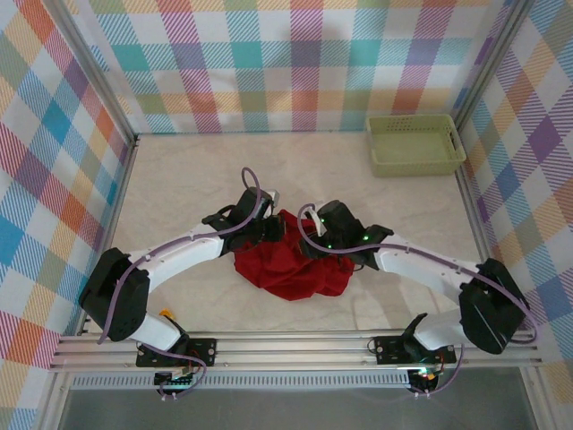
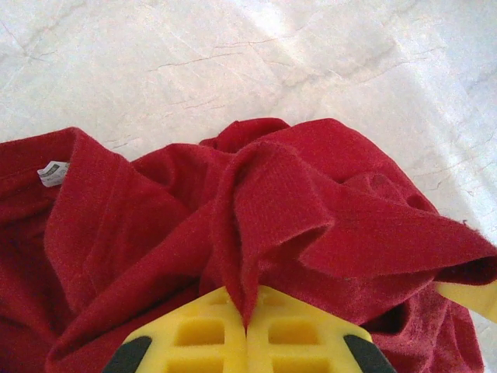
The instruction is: Fold the inside-out t-shirt
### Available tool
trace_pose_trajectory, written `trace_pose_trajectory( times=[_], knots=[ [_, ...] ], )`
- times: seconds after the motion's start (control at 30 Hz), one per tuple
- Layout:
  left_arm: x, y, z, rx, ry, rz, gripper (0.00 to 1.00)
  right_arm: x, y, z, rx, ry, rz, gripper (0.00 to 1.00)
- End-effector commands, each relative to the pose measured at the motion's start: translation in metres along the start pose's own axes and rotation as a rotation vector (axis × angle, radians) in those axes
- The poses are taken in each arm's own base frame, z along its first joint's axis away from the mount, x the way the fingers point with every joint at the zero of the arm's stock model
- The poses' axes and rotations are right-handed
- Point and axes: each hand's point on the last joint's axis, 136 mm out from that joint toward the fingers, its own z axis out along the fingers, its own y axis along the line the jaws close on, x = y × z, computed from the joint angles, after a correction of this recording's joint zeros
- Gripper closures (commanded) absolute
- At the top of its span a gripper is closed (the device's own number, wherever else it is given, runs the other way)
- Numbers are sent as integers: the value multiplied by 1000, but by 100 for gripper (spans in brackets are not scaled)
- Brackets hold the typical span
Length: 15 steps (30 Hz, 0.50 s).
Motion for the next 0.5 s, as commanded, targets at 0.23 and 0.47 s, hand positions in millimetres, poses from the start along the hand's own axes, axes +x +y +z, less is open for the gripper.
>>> trace_pose_trajectory(
  times=[0.23, 0.47],
  knots=[
    [-8, -10, -6, 25, -25, 6, 100, -15, -1, 14, 44, -1, -36, 60],
    [-9, -8, -5, 15, -26, 8, 100, -14, 2, 6, 27, -3, -41, 81]
  ],
)
